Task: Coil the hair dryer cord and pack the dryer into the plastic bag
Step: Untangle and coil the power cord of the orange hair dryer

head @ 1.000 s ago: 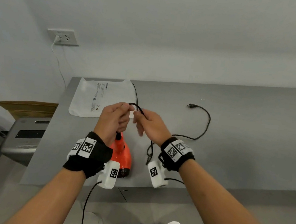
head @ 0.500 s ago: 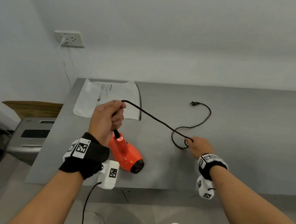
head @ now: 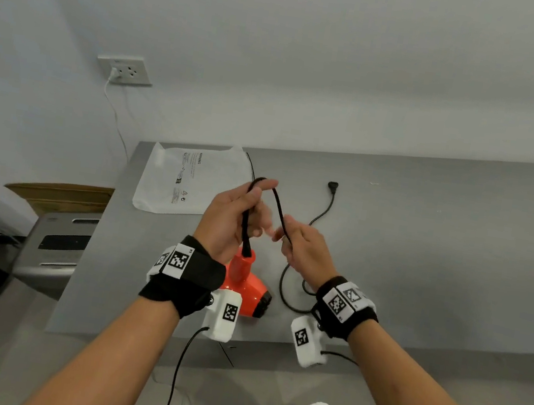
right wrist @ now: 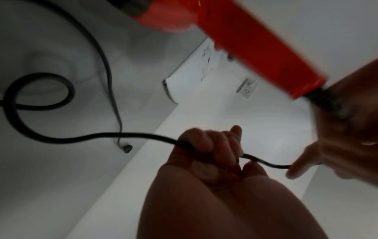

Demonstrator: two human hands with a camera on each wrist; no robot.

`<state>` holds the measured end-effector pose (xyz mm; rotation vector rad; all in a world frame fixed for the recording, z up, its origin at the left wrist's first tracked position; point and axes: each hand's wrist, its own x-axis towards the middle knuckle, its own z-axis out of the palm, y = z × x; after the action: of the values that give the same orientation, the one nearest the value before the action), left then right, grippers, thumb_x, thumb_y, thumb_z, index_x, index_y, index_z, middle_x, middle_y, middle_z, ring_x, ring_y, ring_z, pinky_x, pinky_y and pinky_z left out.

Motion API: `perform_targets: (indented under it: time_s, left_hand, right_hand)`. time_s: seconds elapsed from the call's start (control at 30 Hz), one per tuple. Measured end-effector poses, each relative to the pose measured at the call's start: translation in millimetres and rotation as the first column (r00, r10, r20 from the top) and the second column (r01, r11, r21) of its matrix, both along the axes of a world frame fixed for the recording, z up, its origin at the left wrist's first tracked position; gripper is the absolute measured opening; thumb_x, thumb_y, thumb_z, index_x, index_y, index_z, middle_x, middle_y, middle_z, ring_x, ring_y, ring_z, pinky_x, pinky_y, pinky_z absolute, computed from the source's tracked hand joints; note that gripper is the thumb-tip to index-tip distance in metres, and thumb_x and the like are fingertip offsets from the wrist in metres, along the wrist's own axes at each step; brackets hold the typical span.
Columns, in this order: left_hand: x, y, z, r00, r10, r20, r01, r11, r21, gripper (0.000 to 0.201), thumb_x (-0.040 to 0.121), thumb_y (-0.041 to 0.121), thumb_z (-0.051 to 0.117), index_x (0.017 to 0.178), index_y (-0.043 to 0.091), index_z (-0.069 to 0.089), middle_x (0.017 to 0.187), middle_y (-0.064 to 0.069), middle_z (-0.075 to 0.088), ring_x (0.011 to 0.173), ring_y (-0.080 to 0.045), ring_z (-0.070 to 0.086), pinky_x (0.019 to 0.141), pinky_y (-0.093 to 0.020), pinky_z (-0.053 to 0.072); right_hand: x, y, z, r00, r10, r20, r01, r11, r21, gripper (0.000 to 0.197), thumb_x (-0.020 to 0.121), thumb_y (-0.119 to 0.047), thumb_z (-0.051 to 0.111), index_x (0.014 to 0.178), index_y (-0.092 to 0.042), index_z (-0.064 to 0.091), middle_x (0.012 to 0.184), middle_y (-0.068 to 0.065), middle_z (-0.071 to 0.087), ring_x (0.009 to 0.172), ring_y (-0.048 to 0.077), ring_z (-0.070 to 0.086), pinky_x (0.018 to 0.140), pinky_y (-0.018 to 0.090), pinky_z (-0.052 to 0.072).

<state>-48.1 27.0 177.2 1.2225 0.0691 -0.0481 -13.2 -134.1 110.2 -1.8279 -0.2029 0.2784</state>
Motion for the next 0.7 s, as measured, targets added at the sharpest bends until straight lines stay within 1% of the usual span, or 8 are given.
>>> perform_targets:
  time_s: [0.03, 0.1, 0.23, 0.33, 0.43, 0.5, 0.6, 0.7]
  left_hand:
    - [0.8, -0.5, 0.8, 1.0, 0.02, 0.007, -0.019, 1.0, -0.02, 0.035, 0.107, 0.017, 0.041, 0.135, 0.003, 0.058, 0.087, -0.017, 0.073, 0.075, -0.028, 0.069, 0.064, -0.031, 0.056]
    - [4.7, -0.1, -0.1, 0.997, 0.072, 0.023, -0.071, 0.996, -0.058, 0.035, 0.108, 0.016, 0.039, 0.139, 0.005, 0.052, 0.124, -0.018, 0.07, 0.11, -0.033, 0.07, 0.094, -0.046, 0.057]
    - [13.8, 6.9, -3.3, 0.986, 0.165, -0.021, -0.165, 0.985, -0.044, 0.036, 0.107, 0.019, 0.043, 0.143, 0.019, 0.051, 0.14, -0.004, 0.062, 0.123, -0.026, 0.065, 0.108, -0.056, 0.046]
    - [12.5, 6.0, -4.2, 0.995, 0.095, -0.001, -0.094, 0.989, 0.114, 0.036, 0.109, 0.025, 0.039, 0.143, 0.028, 0.049, 0.135, -0.001, 0.067, 0.114, -0.026, 0.07, 0.103, -0.054, 0.049]
    - [7.9, 0.9, -5.1, 1.0, -0.021, 0.019, 0.016, 0.971, 0.238, 0.038, 0.11, 0.026, 0.036, 0.147, 0.03, 0.044, 0.114, -0.007, 0.076, 0.082, -0.032, 0.075, 0.073, -0.033, 0.054]
    - [6.7, -2.0, -5.1, 0.995, -0.09, 0.036, 0.074, 0.944, 0.32, 0.037, 0.11, 0.026, 0.036, 0.145, 0.029, 0.046, 0.091, -0.007, 0.076, 0.067, -0.035, 0.071, 0.064, -0.034, 0.051]
    - [3.9, -9.9, 0.1, 0.987, -0.151, 0.058, 0.12, 0.922, 0.368, 0.033, 0.109, 0.028, 0.037, 0.136, 0.019, 0.055, 0.068, -0.014, 0.063, 0.05, -0.022, 0.056, 0.066, -0.039, 0.053]
    - [4.3, -16.6, 1.4, 0.988, -0.144, 0.05, 0.12, 0.935, 0.334, 0.033, 0.109, 0.03, 0.038, 0.122, 0.01, 0.061, 0.059, -0.001, 0.04, 0.048, -0.011, 0.034, 0.05, -0.03, 0.04]
  right_hand:
    - [-7.2, 3.6, 0.0, 0.995, 0.052, 0.087, -0.043, 0.994, -0.101, 0.044, 0.105, -0.039, 0.042, 0.083, -0.009, 0.066, 0.057, -0.001, 0.052, 0.05, 0.013, 0.046, 0.05, 0.025, 0.042]
    - [-21.2, 6.3, -2.9, 0.941, 0.24, 0.24, -0.157, 0.934, -0.32, 0.034, 0.104, -0.036, 0.045, 0.085, -0.012, 0.06, 0.063, -0.001, 0.061, 0.052, 0.016, 0.053, 0.055, 0.033, 0.048]
    - [-42.4, -2.2, -3.4, 0.782, 0.563, 0.27, -0.288, 0.709, -0.644, 0.028, 0.104, -0.04, 0.041, 0.08, -0.025, 0.043, 0.055, -0.009, 0.046, 0.044, 0.011, 0.043, 0.049, 0.025, 0.036]
    - [-40.8, -14.1, 18.8, 0.709, 0.594, 0.38, -0.202, 0.688, -0.697, 0.029, 0.103, -0.038, 0.041, 0.077, -0.025, 0.042, 0.052, -0.008, 0.043, 0.042, 0.012, 0.04, 0.048, 0.023, 0.028]
    - [-18.8, -26.4, 48.8, 0.577, 0.552, 0.602, 0.024, 0.726, -0.688, 0.025, 0.098, -0.037, 0.051, 0.08, -0.02, 0.056, 0.058, -0.003, 0.057, 0.043, 0.021, 0.051, 0.044, 0.028, 0.034]
    - [-0.8, -32.4, 70.0, 0.511, 0.527, 0.679, 0.118, 0.74, -0.662, 0.018, 0.095, -0.041, 0.058, 0.093, -0.023, 0.061, 0.065, -0.003, 0.064, 0.048, 0.022, 0.058, 0.044, 0.029, 0.04]
    - [23.1, -38.1, 94.5, 0.523, 0.522, 0.674, 0.158, 0.718, -0.678, 0.034, 0.091, -0.056, 0.058, 0.102, -0.024, 0.061, 0.08, -0.006, 0.072, 0.063, 0.022, 0.067, 0.053, 0.03, 0.049]
    - [37.1, -40.6, 103.8, 0.554, 0.502, 0.664, 0.193, 0.698, -0.69, 0.047, 0.089, -0.067, 0.05, 0.112, -0.028, 0.059, 0.08, -0.009, 0.071, 0.068, 0.016, 0.068, 0.058, 0.029, 0.05]
